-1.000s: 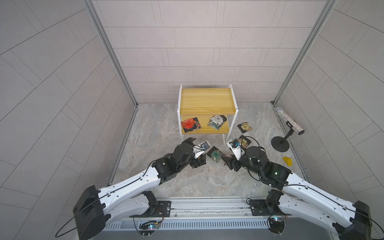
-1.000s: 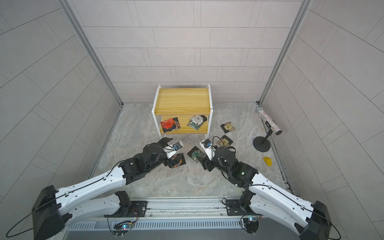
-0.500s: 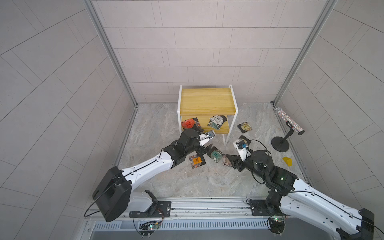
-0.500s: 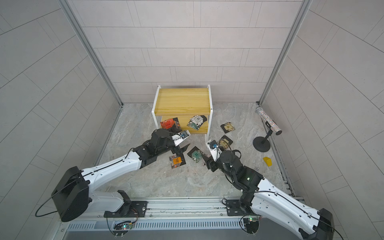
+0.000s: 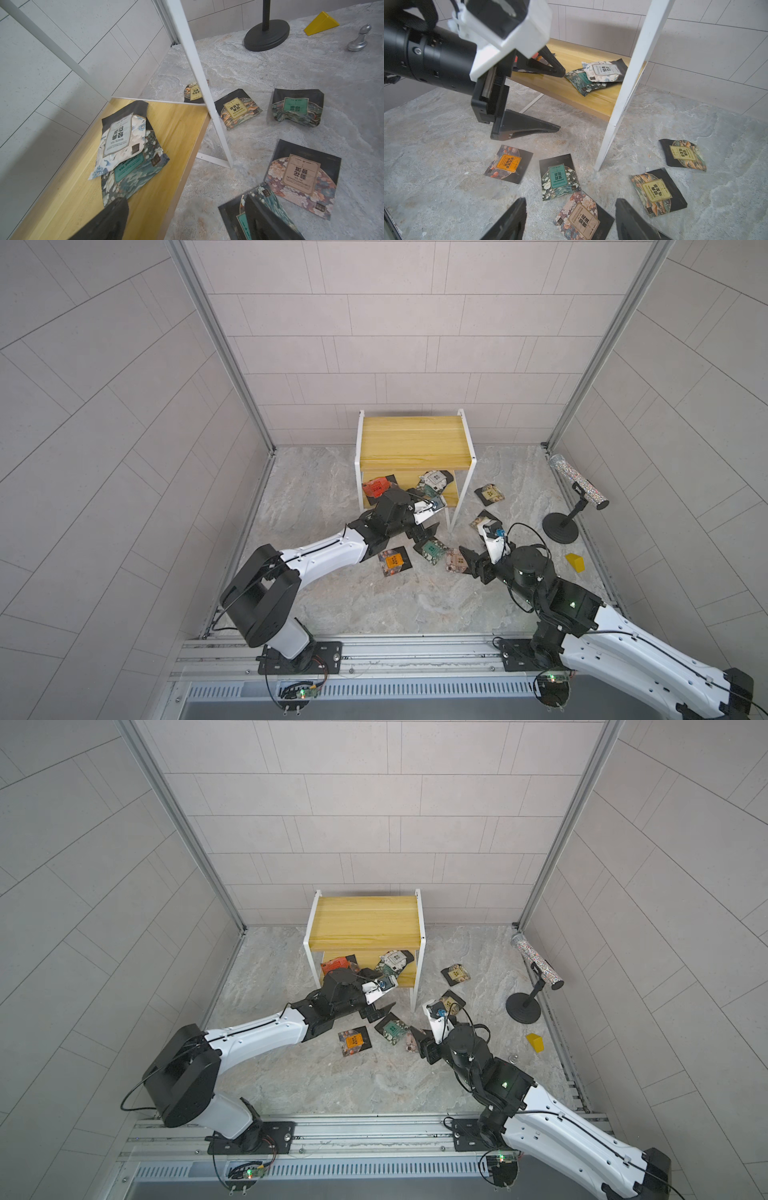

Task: Remove the tea bags from the shelf
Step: Pick up the tea bag from the shelf.

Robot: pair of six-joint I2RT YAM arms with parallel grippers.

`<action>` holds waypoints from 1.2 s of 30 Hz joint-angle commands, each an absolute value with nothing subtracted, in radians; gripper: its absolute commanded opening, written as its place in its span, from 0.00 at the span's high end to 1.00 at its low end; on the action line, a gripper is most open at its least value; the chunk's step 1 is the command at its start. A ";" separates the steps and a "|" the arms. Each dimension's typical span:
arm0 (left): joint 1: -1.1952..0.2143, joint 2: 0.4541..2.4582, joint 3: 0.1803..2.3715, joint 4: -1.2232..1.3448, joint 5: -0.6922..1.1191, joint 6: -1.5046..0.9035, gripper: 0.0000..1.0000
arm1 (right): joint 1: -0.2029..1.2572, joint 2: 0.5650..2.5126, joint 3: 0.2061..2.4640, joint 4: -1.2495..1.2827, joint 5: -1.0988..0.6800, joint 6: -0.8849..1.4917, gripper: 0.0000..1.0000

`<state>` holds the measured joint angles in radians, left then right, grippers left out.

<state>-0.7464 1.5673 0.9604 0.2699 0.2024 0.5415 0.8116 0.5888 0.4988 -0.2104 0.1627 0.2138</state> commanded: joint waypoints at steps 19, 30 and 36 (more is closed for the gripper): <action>-0.742 1.716 1.075 0.380 0.137 0.643 0.02 | 0.816 0.582 0.502 -0.227 0.144 0.224 0.29; -0.739 1.740 1.057 0.358 0.130 0.630 0.07 | 0.816 0.581 0.502 -0.225 0.150 0.221 0.29; -0.739 1.709 1.023 0.334 0.118 0.628 0.14 | 0.816 0.581 0.498 -0.224 0.166 0.221 0.29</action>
